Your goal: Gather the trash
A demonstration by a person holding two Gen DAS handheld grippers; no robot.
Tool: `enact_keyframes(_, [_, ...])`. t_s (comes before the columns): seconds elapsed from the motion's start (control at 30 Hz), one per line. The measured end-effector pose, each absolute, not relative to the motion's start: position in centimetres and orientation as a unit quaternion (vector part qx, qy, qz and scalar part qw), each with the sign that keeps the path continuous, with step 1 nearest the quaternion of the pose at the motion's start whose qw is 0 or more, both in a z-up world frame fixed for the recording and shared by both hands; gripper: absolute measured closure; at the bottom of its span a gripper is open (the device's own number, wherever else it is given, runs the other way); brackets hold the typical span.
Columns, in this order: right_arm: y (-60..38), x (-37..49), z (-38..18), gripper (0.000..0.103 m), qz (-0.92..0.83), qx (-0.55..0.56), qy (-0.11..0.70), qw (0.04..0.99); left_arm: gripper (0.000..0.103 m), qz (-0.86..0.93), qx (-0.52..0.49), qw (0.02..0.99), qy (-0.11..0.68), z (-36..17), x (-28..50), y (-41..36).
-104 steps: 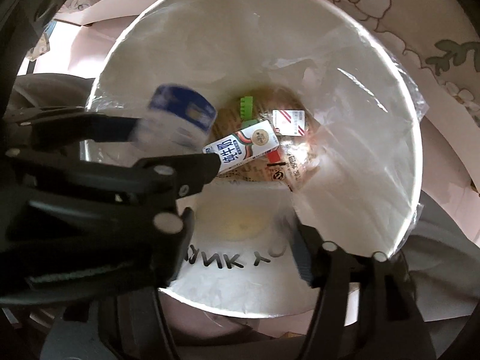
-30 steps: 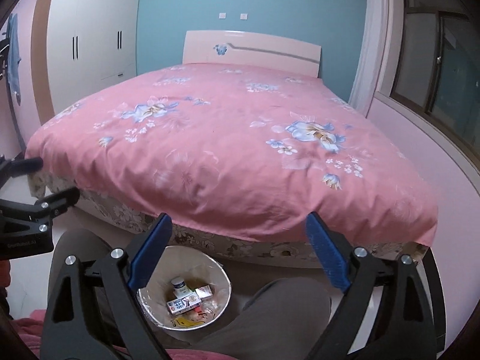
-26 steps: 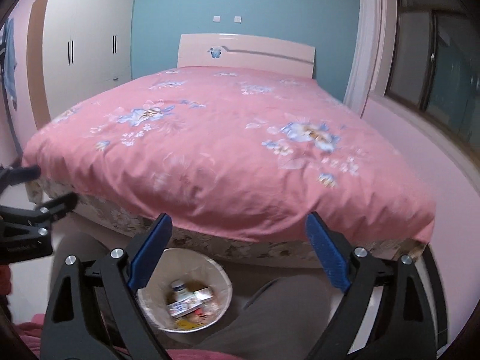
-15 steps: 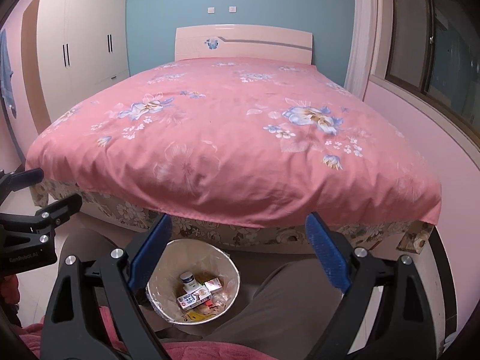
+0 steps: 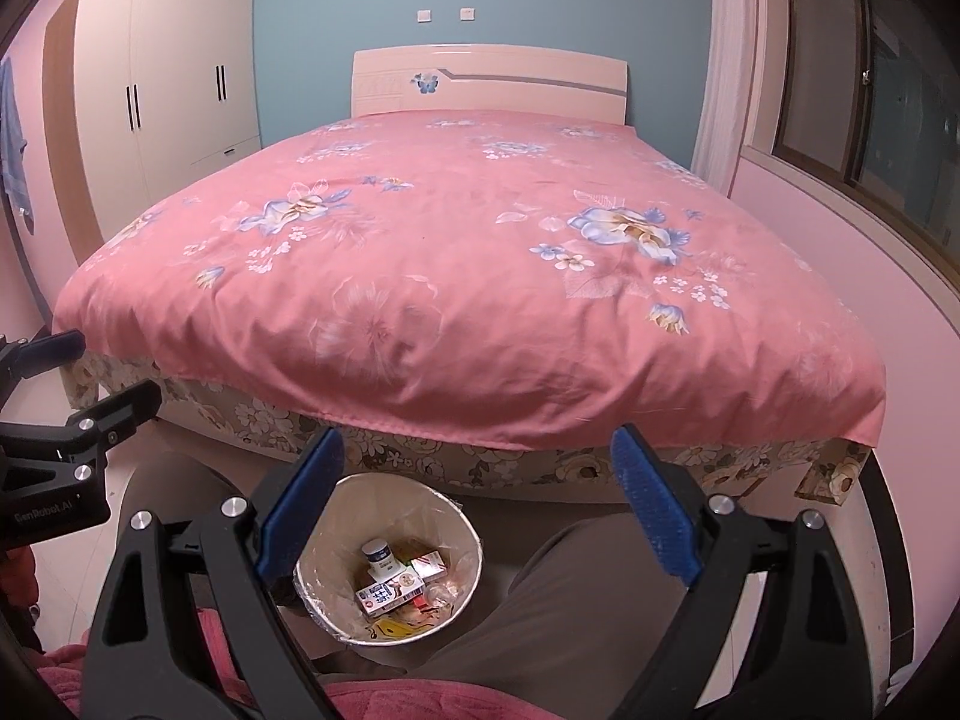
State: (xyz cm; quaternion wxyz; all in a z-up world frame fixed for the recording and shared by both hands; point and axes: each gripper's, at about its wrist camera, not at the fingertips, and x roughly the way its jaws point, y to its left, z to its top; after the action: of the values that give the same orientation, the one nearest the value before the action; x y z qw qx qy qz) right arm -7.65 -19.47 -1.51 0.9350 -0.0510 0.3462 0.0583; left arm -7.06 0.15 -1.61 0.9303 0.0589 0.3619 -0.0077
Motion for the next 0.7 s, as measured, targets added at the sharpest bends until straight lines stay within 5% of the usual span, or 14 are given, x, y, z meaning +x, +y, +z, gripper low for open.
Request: enact_keyframes(0.7, [-19.33, -7.6, -1.7, 0.014, 0.06, -0.052, 0.351, 0.933, 0.01, -0.009, 0.059, 0.93, 0.364, -1.54, -7.1, -0.13])
